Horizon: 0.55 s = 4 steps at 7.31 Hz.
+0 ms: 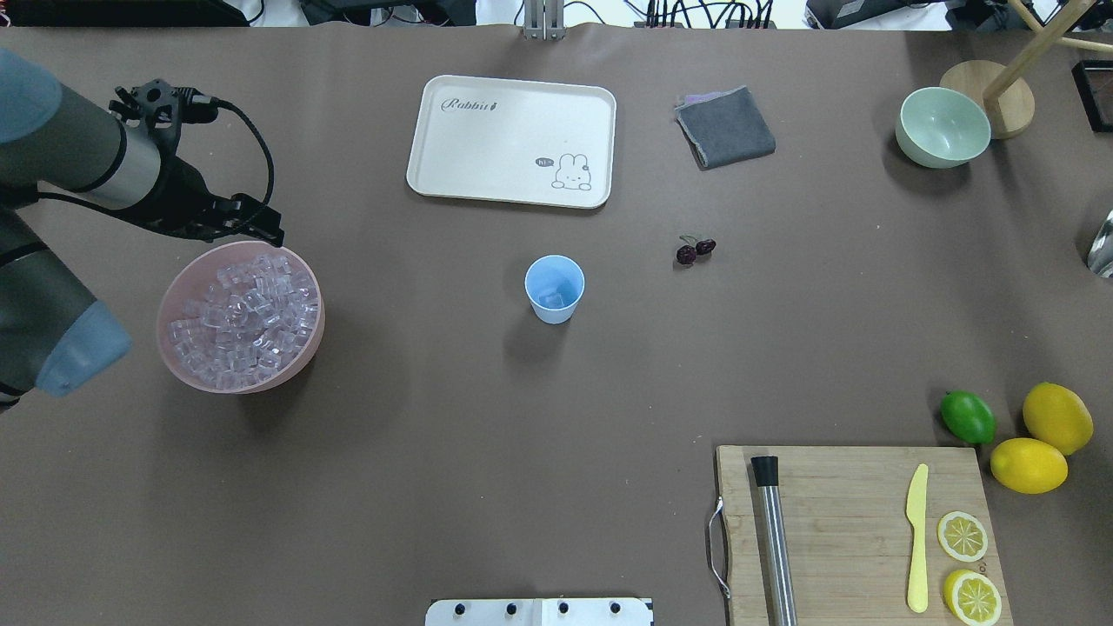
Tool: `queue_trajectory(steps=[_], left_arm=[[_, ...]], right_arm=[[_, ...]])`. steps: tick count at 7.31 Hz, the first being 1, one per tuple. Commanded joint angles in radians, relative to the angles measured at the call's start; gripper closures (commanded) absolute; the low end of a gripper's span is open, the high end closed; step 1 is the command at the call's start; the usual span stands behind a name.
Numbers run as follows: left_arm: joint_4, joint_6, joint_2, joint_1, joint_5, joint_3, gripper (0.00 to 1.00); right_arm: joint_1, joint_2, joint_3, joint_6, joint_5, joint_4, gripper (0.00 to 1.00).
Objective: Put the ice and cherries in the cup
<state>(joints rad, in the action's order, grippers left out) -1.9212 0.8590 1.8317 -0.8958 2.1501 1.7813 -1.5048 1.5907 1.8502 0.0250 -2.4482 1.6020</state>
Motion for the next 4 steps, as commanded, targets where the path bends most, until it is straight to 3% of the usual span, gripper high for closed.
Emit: queue_trajectory(steps=[1, 4], left_arm=[[-0.021, 0.0, -0.023, 0.04, -0.051, -0.034, 0.02], [-0.019, 0.002, -0.009, 0.08, -0.079, -0.059, 0.02]], right_arm=[[0.0, -0.021, 0.004, 0.016, 0.0, 0.001, 0.0], [0.0, -0.024, 0.014, 0.026, 0.0, 0.001, 0.0]])
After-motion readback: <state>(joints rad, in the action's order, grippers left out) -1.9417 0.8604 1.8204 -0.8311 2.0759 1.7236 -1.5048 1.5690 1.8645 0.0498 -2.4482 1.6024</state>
